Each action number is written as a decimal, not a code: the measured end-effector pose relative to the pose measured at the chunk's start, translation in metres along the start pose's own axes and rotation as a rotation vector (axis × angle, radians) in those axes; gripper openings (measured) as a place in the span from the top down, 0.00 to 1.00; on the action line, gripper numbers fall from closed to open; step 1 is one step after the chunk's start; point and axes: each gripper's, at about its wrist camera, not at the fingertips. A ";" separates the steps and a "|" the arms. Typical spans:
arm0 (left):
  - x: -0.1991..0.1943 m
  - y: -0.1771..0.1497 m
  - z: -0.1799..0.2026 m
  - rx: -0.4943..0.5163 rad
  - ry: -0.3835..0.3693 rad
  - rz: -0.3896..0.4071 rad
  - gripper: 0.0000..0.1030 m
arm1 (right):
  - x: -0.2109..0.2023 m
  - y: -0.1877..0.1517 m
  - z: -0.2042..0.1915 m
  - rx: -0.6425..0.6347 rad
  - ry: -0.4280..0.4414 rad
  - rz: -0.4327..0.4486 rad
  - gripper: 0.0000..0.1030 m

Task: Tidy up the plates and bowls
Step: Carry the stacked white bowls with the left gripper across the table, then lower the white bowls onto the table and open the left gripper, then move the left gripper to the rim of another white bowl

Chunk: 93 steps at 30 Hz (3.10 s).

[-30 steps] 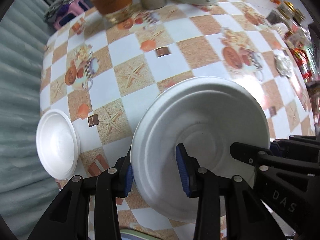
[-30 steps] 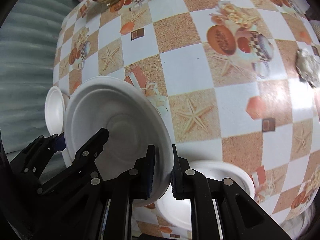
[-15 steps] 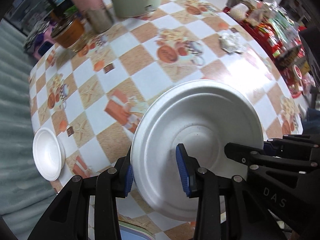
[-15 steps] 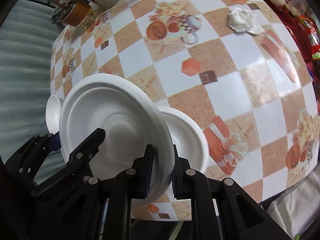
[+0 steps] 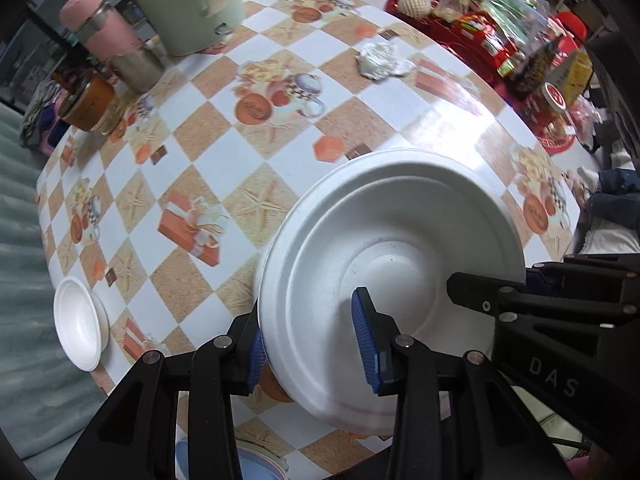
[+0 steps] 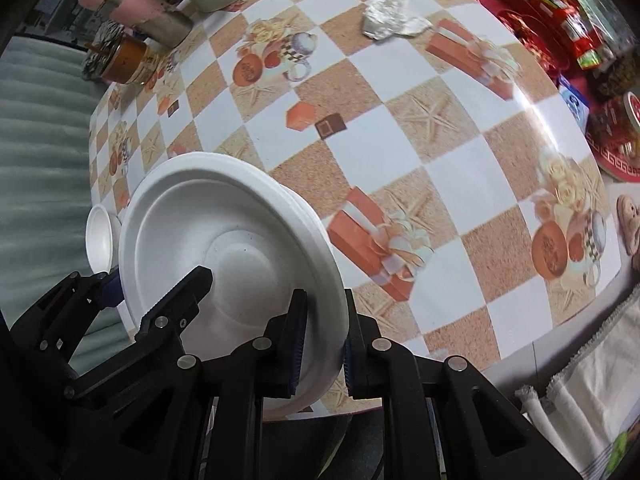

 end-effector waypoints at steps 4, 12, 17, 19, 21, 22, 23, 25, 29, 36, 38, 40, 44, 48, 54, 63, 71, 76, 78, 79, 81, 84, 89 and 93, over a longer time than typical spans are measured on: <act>0.010 -0.004 0.004 -0.007 -0.011 -0.027 0.59 | 0.006 -0.006 0.008 0.020 -0.017 -0.021 0.83; 0.026 -0.008 -0.001 -0.027 -0.007 -0.062 0.59 | 0.020 -0.003 0.004 0.008 -0.041 -0.037 0.83; 0.033 -0.008 -0.008 -0.060 -0.011 -0.077 0.53 | 0.027 0.002 0.002 -0.011 -0.044 -0.038 0.83; 0.032 -0.010 -0.012 -0.072 -0.002 -0.075 0.39 | 0.026 0.004 0.003 -0.013 -0.052 -0.037 0.82; 0.029 -0.012 -0.019 -0.086 0.002 -0.062 0.33 | 0.024 0.006 0.007 -0.003 -0.063 -0.031 0.61; 0.027 -0.014 -0.022 -0.095 0.000 -0.059 0.30 | 0.022 0.007 0.010 0.007 -0.070 -0.022 0.31; 0.026 -0.015 -0.027 -0.106 -0.002 -0.055 0.29 | 0.019 0.008 0.014 0.019 -0.071 -0.009 0.20; 0.022 -0.019 -0.037 -0.133 -0.003 -0.049 0.25 | 0.015 0.009 0.020 0.039 -0.071 0.000 0.14; 0.019 -0.030 -0.056 -0.203 -0.012 -0.057 0.24 | 0.015 0.011 0.031 0.061 -0.115 -0.007 0.10; 0.015 -0.048 -0.071 -0.251 -0.008 -0.073 0.23 | 0.024 0.008 0.017 0.014 -0.134 -0.018 0.00; 0.015 -0.052 -0.074 -0.254 -0.003 -0.077 0.23 | 0.032 0.006 0.011 -0.009 -0.146 -0.033 0.00; 0.013 -0.055 -0.077 -0.262 0.001 -0.077 0.23 | 0.042 0.004 0.005 -0.035 -0.167 -0.048 0.00; 0.009 -0.063 -0.085 -0.281 0.012 -0.081 0.23 | 0.063 -0.001 -0.001 -0.085 -0.226 -0.055 0.00; 0.006 -0.074 -0.093 -0.302 0.033 -0.088 0.23 | 0.084 -0.001 -0.007 -0.115 -0.248 -0.062 0.00; 0.003 -0.086 -0.109 -0.351 0.049 -0.095 0.23 | 0.085 0.003 -0.020 -0.161 -0.237 -0.050 0.00; -0.002 -0.082 -0.120 -0.415 0.022 -0.060 0.23 | 0.046 0.022 -0.030 -0.179 -0.231 0.016 0.00; -0.015 -0.066 -0.130 -0.478 -0.028 0.007 0.23 | 0.028 0.035 -0.060 -0.233 -0.211 0.029 0.00; -0.024 -0.055 -0.146 -0.529 -0.041 0.056 0.23 | 0.033 0.042 -0.094 -0.294 -0.193 0.023 0.00; -0.027 -0.050 -0.155 -0.553 -0.033 0.076 0.23 | 0.034 0.044 -0.110 -0.316 -0.185 0.021 0.00; -0.028 -0.048 -0.159 -0.563 -0.029 0.085 0.23 | 0.037 0.045 -0.118 -0.327 -0.182 0.021 0.00; -0.031 -0.044 -0.172 -0.590 -0.018 0.107 0.23 | 0.040 0.049 -0.133 -0.351 -0.177 0.018 0.00; -0.034 -0.042 -0.193 -0.622 0.014 0.132 0.23 | 0.043 0.053 -0.152 -0.382 -0.166 0.013 0.00; -0.030 -0.052 -0.239 -0.704 0.079 0.142 0.23 | 0.053 0.060 -0.186 -0.445 -0.151 0.008 0.00; -0.022 -0.073 -0.276 -0.795 0.128 0.125 0.24 | 0.068 0.061 -0.215 -0.506 -0.145 -0.014 0.00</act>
Point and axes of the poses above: each gripper's, at about its wrist camera, not at the fingertips, and x roughly the way its jaws point, z to its right, y to its top, and after that the axes turned 9 degrees about z, right-handed
